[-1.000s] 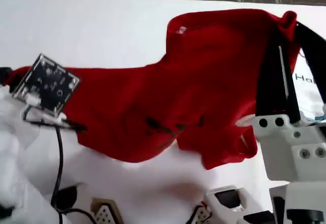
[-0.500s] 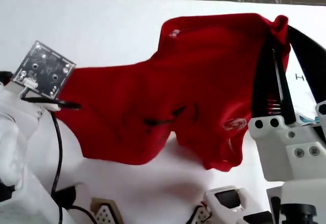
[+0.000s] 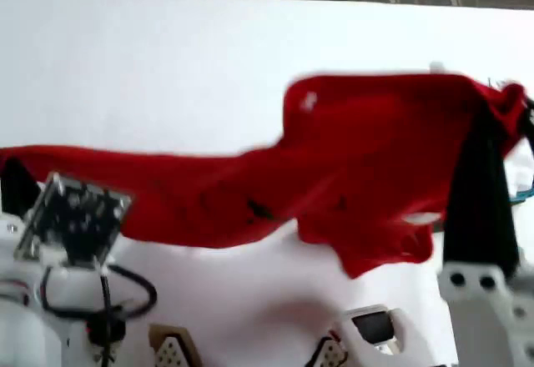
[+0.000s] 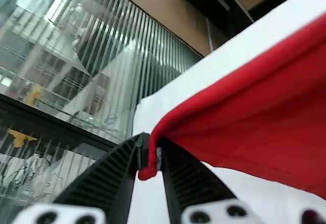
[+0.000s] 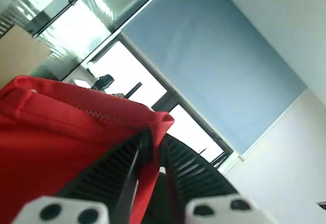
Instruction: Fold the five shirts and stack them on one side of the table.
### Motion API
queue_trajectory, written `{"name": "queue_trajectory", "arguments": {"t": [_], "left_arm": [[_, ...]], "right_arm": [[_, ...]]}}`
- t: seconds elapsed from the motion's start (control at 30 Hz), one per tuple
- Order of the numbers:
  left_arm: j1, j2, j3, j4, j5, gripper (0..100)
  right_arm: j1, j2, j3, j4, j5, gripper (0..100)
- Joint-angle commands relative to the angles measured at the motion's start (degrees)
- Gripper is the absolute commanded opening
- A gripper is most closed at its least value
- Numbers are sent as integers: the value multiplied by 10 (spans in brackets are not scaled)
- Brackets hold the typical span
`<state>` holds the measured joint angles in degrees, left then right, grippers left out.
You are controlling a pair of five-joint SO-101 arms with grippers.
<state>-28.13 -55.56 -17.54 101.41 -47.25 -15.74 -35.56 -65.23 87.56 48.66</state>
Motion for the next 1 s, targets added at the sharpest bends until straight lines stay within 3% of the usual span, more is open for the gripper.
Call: {"name": "queue_trajectory", "arguments": {"t": [0.0, 0.37, 0.63, 0.97], "left_arm": [[-5, -17, -13, 5, 3, 23], [-6, -6, 14, -11, 2, 23], [-2, 94, 134, -178, 6, 23], [47, 309, 145, -323, 3, 23]], "right_arm": [[2, -2, -3, -3, 0, 21], [-37, 16, 49, -8, -1, 21], [-36, 102, 214, -102, -2, 21], [16, 265, 320, -310, -1, 21]]}}
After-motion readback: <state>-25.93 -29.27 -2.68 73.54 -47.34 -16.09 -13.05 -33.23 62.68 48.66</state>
